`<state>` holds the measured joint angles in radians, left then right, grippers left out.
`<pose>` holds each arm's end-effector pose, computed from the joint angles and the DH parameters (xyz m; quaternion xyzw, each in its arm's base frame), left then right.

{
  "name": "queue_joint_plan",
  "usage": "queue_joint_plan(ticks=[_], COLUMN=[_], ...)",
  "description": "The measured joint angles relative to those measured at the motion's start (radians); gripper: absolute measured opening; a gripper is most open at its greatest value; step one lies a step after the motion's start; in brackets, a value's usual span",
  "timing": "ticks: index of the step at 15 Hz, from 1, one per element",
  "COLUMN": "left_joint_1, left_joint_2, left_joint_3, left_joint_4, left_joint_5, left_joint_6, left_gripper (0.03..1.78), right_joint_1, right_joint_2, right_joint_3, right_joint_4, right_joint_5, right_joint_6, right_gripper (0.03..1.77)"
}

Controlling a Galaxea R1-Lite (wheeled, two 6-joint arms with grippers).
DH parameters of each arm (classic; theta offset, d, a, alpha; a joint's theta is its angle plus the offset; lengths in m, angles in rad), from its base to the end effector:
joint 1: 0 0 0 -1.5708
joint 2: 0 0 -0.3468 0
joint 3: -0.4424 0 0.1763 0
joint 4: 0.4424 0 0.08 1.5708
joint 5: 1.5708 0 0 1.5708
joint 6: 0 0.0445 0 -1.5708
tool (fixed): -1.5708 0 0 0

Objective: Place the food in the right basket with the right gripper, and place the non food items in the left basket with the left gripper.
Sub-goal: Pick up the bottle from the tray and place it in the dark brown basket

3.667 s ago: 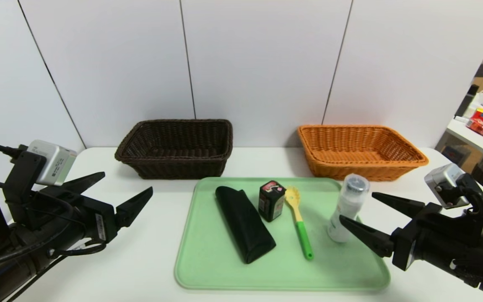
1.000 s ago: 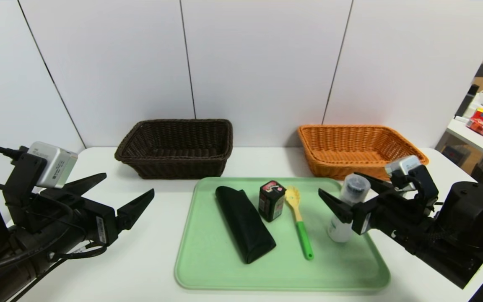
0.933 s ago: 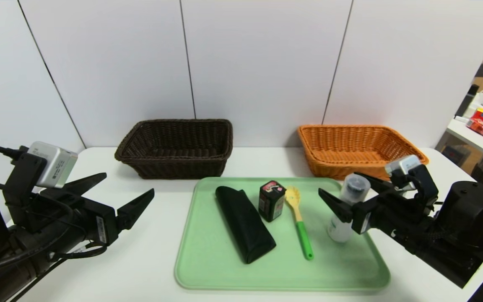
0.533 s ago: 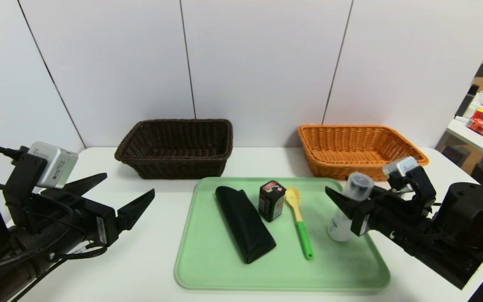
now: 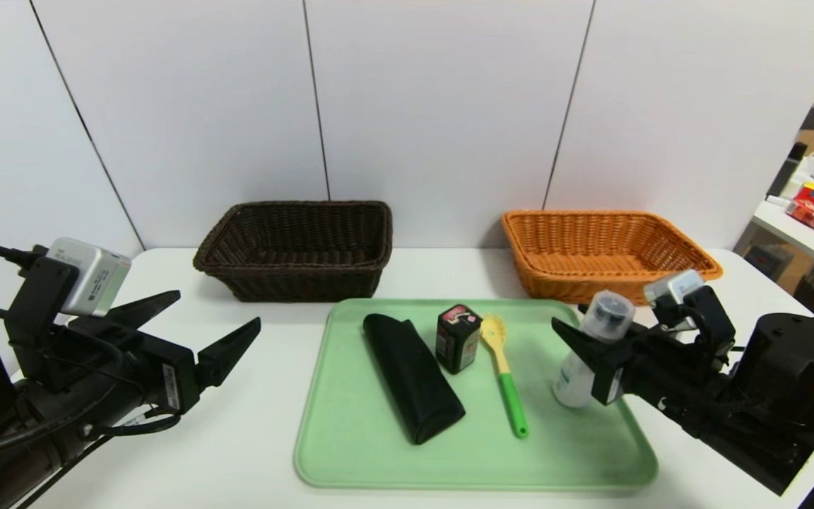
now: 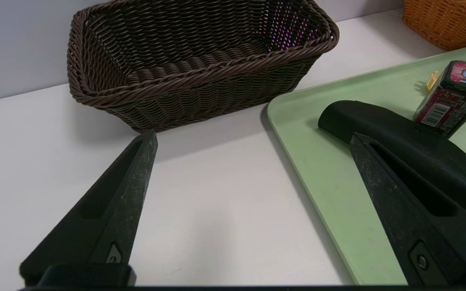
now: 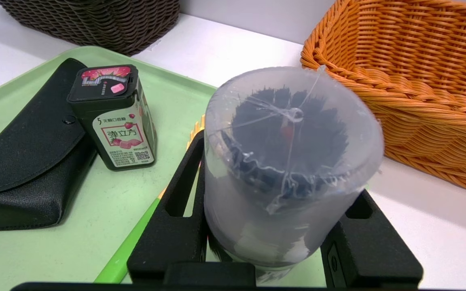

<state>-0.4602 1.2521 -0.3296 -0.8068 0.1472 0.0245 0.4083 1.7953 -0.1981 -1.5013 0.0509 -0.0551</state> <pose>0.1560 -0.0701 0.2336 0.0294 0.0533 -0.1563 0.9858 0.2490 0.1102 0.1649 -0.0353 0.0409 0.2285 0.9720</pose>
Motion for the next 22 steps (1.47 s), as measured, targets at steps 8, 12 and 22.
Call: queue_joint_plan(ticks=[8, 12, 22], left_joint_1=[0.0, 0.0, 0.0], left_joint_2=[0.0, 0.0, 0.0], left_joint_3=[0.002, 0.0, -0.001], left_joint_4=[0.0, 0.0, 0.0], left_joint_5=[-0.001, -0.001, -0.001], left_joint_6=[0.0, 0.0, 0.0], left_gripper=[1.69, 1.69, 1.69], right_joint_1=[0.026, 0.046, 0.083], right_joint_2=[-0.019, -0.113, -0.29], right_joint_3=[-0.061, -0.146, -0.481], right_joint_4=[0.044, 0.223, 0.63], right_joint_5=[-0.049, -0.07, -0.078], right_joint_6=[-0.015, -0.015, -0.03], right_gripper=[0.73, 0.73, 0.73])
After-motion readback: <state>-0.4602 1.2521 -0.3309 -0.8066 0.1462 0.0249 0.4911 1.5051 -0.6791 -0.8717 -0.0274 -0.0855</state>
